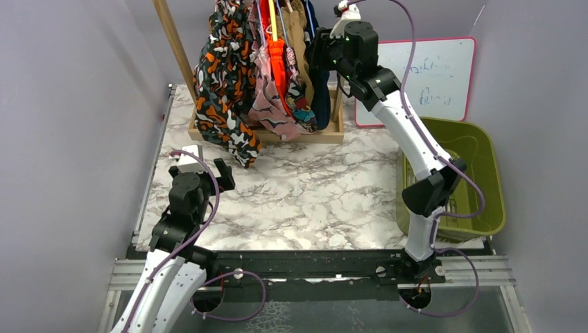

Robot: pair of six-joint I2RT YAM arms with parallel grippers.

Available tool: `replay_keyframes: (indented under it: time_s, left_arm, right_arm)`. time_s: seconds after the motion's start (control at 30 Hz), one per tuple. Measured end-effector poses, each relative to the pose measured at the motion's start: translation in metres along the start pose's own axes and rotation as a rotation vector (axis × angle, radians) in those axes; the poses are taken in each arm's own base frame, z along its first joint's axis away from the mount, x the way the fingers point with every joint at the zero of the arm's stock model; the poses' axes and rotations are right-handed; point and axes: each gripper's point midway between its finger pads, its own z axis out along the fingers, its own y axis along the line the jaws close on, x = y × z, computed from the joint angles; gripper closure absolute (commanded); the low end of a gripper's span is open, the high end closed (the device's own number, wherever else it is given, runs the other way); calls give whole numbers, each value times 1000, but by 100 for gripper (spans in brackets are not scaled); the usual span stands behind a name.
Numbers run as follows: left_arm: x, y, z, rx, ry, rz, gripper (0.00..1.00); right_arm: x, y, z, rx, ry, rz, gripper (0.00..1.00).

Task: Remove the shorts from the hanger
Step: Pick up the hanger from the clothes rod.

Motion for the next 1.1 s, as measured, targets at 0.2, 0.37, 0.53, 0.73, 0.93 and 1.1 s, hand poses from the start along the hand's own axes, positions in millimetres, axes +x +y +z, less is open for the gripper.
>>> replay_keyframes:
  time_s: [0.2, 0.37, 0.53, 0.73, 0.93, 1.1]
  left_arm:
    - [1, 0, 0, 2, 3, 1, 1]
    - [4, -1, 2, 4, 17, 6, 1]
    - [5, -1, 3, 4, 24, 9, 1]
    - [5, -2, 3, 5, 26, 9, 1]
    - [5, -2, 4, 6, 27, 10, 1]
    - [5, -2, 4, 6, 26, 10, 1]
  right_arm:
    - [10, -7, 17, 24, 22, -51, 81]
    - [8, -13, 17, 51, 15, -92, 99]
    - [9, -20, 19, 77, -4, -134, 99]
    - [6, -29, 21, 119, -71, -176, 99]
    - [3, -28, 17, 134, -115, -194, 99]
    - [1, -27, 17, 137, -122, -188, 99]
